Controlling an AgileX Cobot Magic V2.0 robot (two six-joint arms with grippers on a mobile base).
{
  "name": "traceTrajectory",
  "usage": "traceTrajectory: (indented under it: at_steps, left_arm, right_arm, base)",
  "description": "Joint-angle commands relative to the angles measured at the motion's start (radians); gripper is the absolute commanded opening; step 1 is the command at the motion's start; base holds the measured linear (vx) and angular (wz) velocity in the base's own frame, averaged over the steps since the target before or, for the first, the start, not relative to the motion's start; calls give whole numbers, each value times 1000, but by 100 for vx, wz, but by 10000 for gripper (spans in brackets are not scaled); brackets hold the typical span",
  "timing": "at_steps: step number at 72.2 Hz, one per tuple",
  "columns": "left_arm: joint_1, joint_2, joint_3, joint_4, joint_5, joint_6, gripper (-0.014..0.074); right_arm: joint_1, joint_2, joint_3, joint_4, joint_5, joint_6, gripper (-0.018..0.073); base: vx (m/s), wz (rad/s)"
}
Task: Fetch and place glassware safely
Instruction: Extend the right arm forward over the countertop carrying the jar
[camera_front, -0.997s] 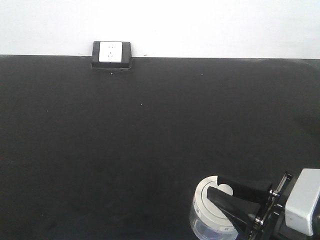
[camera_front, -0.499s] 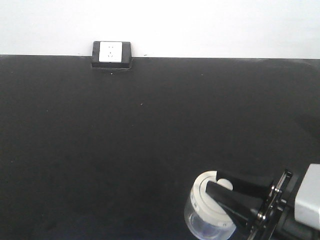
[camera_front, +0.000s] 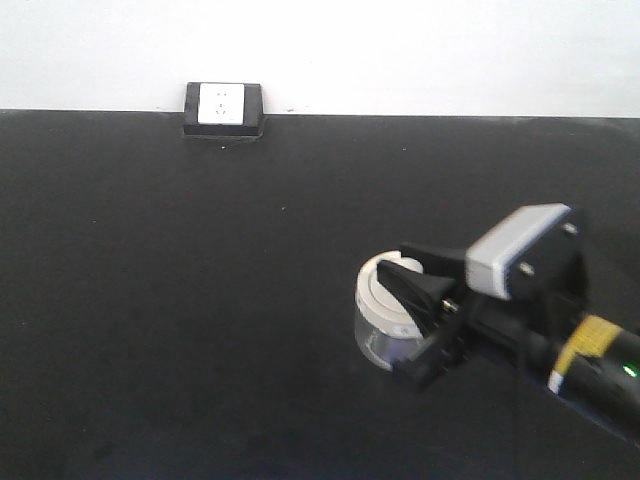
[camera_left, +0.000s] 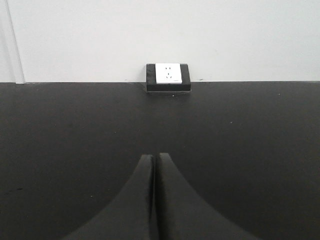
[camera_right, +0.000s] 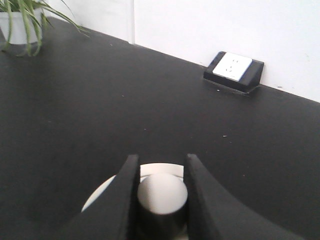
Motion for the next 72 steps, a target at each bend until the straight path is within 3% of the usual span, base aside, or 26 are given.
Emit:
traceTrajectory:
  at_steps: [1,18,28,49,72]
  left_arm:
    - [-1,13,-27,-8,-74,-6,-7]
    - [-1,13,-27,-8,-74,-6,-7]
    - [-1,13,-27,-8,-74,-6,-7]
    - [-1,13,-27,-8,-74,-6,-7]
    - [-1,13,-27,-8,-74,-6,-7]
  right_arm:
    - [-2,80,-78,132,-121,-93,-1]
    - [-3,308,-107,462,-411,-268,0]
    - [-3,413,-107,570,-572,-327,4]
    - [-3,615,-138,580,-724,-387,13]
    - [-3,704,-182,580,-744,-390,29]
  base:
    - [0,0]
    - [0,0]
    - [0,0]
    - [0,0]
    - [0,0]
